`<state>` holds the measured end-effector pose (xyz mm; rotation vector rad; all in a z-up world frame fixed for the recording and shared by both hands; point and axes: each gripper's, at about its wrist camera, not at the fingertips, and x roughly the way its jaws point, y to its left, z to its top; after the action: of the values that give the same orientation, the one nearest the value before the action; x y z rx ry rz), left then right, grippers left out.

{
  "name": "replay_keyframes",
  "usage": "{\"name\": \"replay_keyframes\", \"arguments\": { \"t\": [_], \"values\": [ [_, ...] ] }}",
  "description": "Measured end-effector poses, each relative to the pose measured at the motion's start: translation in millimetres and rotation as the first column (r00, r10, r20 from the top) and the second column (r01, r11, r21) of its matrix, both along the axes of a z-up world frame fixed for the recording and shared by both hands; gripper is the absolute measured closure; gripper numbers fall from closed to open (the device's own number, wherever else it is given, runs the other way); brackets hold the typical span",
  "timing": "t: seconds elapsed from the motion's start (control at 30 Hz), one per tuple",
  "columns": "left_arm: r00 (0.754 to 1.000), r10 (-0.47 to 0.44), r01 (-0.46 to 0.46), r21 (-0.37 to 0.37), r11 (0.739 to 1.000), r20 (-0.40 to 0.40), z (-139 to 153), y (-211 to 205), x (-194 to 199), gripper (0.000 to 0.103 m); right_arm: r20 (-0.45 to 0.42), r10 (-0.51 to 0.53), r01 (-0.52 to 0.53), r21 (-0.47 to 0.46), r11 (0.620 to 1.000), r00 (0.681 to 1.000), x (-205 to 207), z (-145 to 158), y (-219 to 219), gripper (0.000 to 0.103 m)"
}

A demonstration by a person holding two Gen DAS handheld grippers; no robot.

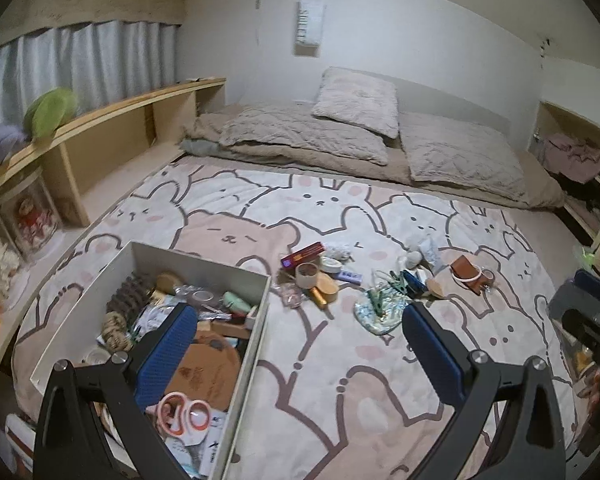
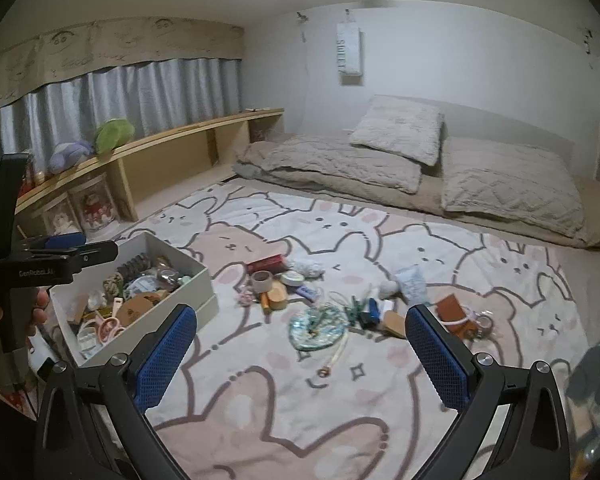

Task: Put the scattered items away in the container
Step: 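Raise both open tools away from the box toward the duvet items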

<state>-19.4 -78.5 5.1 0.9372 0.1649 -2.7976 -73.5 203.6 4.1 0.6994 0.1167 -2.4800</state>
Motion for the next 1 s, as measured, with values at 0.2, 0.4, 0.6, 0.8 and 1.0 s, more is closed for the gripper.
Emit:
{"name": "replay_keyframes", "arguments": {
  "t": [0.2,0.4,0.6,0.8,1.0],
  "values": [
    [1.0,-0.029,0.029,-0.004,1.0,-0.001,4,27,-17,0.0,0.001,-0.046,0.046,0.018,0.999,0.999,-9,-1,30,0.0],
    [0.997,-0.075,0.075,-0.003,0.997,-0.012,8,54,-34,0.0,-0.002,-0.097,0.097,0.044,0.994,0.995,-18,-4,60,0.0],
    [0.993,-0.122,0.122,0.001,0.993,0.001,6,80,-51,0.0,-0.002,-0.126,0.126,0.055,0.991,0.992,-29,-5,82,0.0],
    [0.99,-0.139,0.139,0.014,0.99,-0.001,6,95,-65,0.0,-0.003,-0.135,0.134,0.082,0.987,0.991,-38,-9,97,0.0],
    [0.986,-0.165,0.165,0.023,0.986,0.013,3,108,-78,0.0,0.007,-0.144,0.142,0.103,0.984,0.99,-56,-10,109,0.0]
  ]
}}
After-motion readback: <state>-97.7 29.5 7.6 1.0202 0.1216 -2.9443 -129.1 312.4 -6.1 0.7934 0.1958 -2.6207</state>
